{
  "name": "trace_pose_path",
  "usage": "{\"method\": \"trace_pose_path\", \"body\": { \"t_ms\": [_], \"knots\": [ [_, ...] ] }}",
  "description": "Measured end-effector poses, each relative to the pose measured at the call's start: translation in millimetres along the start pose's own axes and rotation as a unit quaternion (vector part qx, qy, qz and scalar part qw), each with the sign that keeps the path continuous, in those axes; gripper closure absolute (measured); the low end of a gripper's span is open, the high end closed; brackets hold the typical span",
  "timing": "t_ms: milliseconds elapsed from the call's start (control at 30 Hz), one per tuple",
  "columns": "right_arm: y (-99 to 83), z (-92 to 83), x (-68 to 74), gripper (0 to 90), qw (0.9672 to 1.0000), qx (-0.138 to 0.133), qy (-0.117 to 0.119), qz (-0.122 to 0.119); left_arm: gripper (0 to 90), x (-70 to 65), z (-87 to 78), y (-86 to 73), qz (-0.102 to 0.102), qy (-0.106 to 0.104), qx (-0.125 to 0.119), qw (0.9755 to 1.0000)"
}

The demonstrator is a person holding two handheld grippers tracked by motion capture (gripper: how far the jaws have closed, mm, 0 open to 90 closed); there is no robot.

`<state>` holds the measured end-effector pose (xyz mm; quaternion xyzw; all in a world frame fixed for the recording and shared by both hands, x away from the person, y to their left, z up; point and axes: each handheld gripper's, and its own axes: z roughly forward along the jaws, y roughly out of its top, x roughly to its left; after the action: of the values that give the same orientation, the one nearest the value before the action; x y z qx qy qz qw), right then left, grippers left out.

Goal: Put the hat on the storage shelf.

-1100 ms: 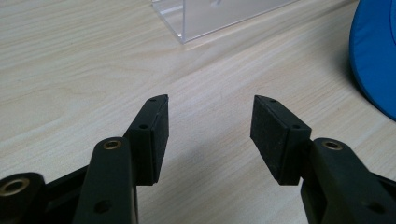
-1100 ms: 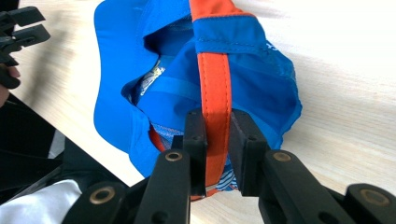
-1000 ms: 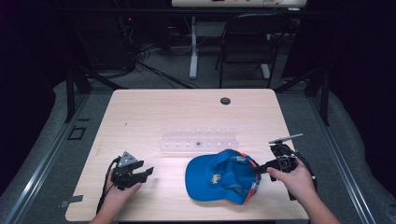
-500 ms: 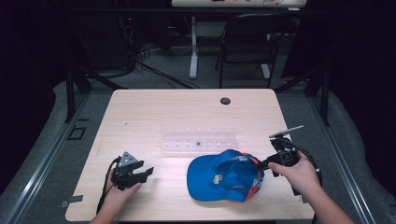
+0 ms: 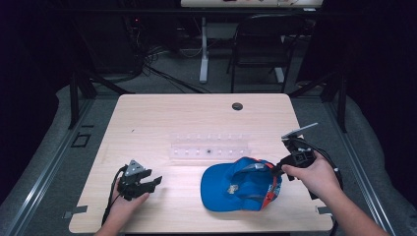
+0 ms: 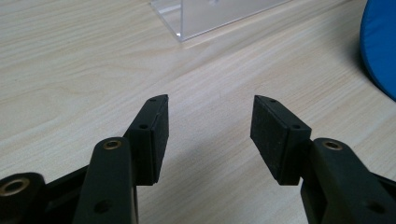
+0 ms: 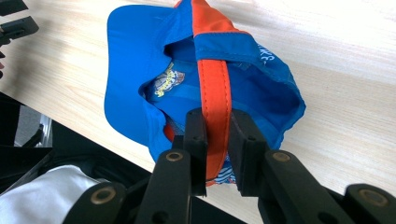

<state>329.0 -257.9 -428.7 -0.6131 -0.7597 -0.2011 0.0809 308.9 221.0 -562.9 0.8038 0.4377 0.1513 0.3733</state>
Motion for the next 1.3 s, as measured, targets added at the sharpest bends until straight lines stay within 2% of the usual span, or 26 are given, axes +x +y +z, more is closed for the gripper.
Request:
{"method": "trace_pose_path", "body": {
  "t_ms": [33, 100, 167, 333, 467, 600, 633, 667, 733, 767, 800, 833, 1033, 1067, 1167, 1267, 1300],
  "knots": [
    [0.6, -0.6, 1.9, 78.4, 1.0, -0.004, -0.001, 0.004, 47.4, 0.0, 0.0, 0.0, 0.0, 0.0, 0.0, 1.0],
    [3.0, -4.4, 3.4, 78.5, 0.9999, 0.007, -0.006, -0.004, 47.4, -0.1, 0.0, -0.1, 0.0, 0.0, 0.0, 1.0],
    [4.4, -6.1, 6.6, 78.5, 0.9999, 0.002, -0.01, 0.004, 47.4, -0.1, -0.1, 0.0, 0.0, 0.0, 0.0, 1.0],
    [9.9, -11.7, 11.1, 78.5, 0.9997, 0.007, -0.022, 0.006, 47.6, -0.3, 0.3, -0.1, 0.002, 0.001, 0.001, 1.0],
    [13.1, -15.0, 16.4, 78.4, 0.9992, 0.011, -0.039, -0.002, 47.5, -0.7, 0.5, -0.1, 0.004, 0.001, 0.0, 1.0],
    [16.1, -20.4, 21.7, 78.4, 0.999, 0.011, -0.043, -0.001, 47.5, -0.9, 0.3, -0.1, 0.002, 0.0, -0.001, 1.0],
    [17.8, -23.2, 21.7, 78.5, 0.999, 0.02, -0.039, -0.009, 47.6, -1.0, 0.2, -0.2, 0.001, 0.001, -0.001, 1.0],
    [17.9, -23.7, 23.9, 78.4, 0.999, 0.012, -0.042, -0.001, 47.6, -1.0, 0.1, -0.2, 0.002, 0.0, -0.001, 1.0],
    [19.7, -26.3, 25.9, 78.5, 0.9988, 0.01, -0.048, -0.002, 47.6, -0.9, 0.2, -0.2, 0.003, 0.001, -0.001, 1.0],
    [21.1, -28.5, 26.0, 78.5, 0.9987, 0.02, -0.047, -0.008, 47.5, -0.8, 0.3, -0.1, 0.004, 0.001, -0.001, 1.0],
    [21.4, -29.1, 28.6, 78.5, 0.9986, 0.011, -0.052, -0.004, 47.5, -1.0, 0.3, -0.1, 0.003, 0.001, -0.001, 1.0],
    [23.2, -32.3, 29.2, 78.4, 0.9982, 0.022, -0.055, -0.013, 47.5, -1.0, 0.3, -0.1, 0.003, 0.001, -0.001, 1.0],
    [28.2, -41.8, 36.4, 78.4, 0.9985, 0.011, -0.053, -0.011, 47.5, -0.6, 0.3, -0.1, 0.004, 0.001, 0.0, 1.0],
    [29.7, -44.4, 36.7, 78.4, 0.9984, 0.018, -0.05, -0.017, 47.6, -0.7, 0.3, -0.1, 0.004, 0.001, 0.0, 1.0],
    [31.7, -49.3, 40.4, 78.4, 0.9985, 0.017, -0.05, -0.015, 47.5, -0.8, 0.2, -0.1, 0.003, 0.001, -0.001, 1.0],
    [32.8, -51.5, 42.2, 78.4, 0.9994, 0.007, -0.034, -0.006, 47.5, -0.9, 0.1, 0.0, 0.003, 0.001, -0.001, 1.0],
    [33.7, -52.6, 41.6, 78.5, 0.9994, 0.012, -0.03, -0.01, 47.6, -1.0, 0.2, 0.0, 0.003, 0.001, -0.001, 1.0]
  ]
}}
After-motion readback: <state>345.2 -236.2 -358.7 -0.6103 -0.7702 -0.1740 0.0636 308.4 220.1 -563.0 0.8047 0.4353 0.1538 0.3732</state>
